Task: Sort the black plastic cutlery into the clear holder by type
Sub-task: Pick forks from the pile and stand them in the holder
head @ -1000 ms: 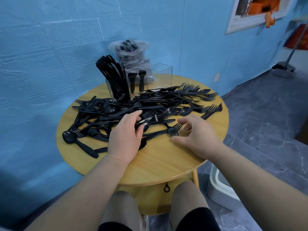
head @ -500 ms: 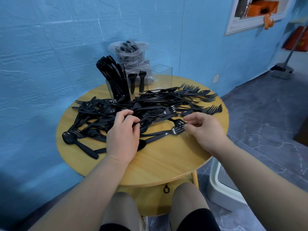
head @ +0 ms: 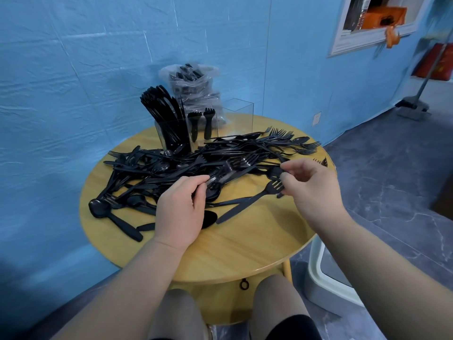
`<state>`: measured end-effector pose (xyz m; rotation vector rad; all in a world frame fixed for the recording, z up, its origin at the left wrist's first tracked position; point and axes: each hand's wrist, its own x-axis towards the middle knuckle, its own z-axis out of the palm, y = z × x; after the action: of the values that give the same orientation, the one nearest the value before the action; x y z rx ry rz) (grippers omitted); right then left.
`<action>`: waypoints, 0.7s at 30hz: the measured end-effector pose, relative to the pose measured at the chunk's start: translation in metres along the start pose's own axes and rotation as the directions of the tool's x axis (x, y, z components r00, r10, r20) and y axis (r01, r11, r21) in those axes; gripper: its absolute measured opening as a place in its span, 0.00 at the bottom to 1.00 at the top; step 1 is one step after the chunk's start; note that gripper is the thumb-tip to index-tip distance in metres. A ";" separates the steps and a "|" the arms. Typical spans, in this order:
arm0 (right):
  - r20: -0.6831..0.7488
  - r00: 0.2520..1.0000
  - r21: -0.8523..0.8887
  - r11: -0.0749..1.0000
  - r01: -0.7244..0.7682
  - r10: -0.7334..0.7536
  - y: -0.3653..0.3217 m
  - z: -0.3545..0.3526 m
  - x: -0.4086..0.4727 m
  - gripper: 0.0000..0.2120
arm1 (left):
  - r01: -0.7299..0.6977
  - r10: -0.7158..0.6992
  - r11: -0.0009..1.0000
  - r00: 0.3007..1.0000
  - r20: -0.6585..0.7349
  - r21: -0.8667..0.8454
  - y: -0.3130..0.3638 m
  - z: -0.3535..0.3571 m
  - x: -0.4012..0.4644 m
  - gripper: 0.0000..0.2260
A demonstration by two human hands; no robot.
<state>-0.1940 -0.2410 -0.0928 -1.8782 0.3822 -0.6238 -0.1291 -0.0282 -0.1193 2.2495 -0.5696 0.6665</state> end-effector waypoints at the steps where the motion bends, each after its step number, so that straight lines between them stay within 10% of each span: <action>1: 0.000 1.000 -0.032 0.999 0.030 -0.030 0.001 0.004 -0.001 0.07 | -0.011 0.011 1.000 1.000 0.007 -0.016 0.000 0.000 0.000 0.10; 21: -0.050 0.996 0.111 0.991 -0.070 0.076 -0.002 0.035 -0.001 0.05 | -0.114 0.108 0.993 0.983 0.149 0.028 0.001 0.003 -0.001 0.10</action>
<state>-0.1744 -0.2127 -0.1016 -1.7385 0.4416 -0.6343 -0.1292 -0.0308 -0.1215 2.3276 -0.7660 0.5720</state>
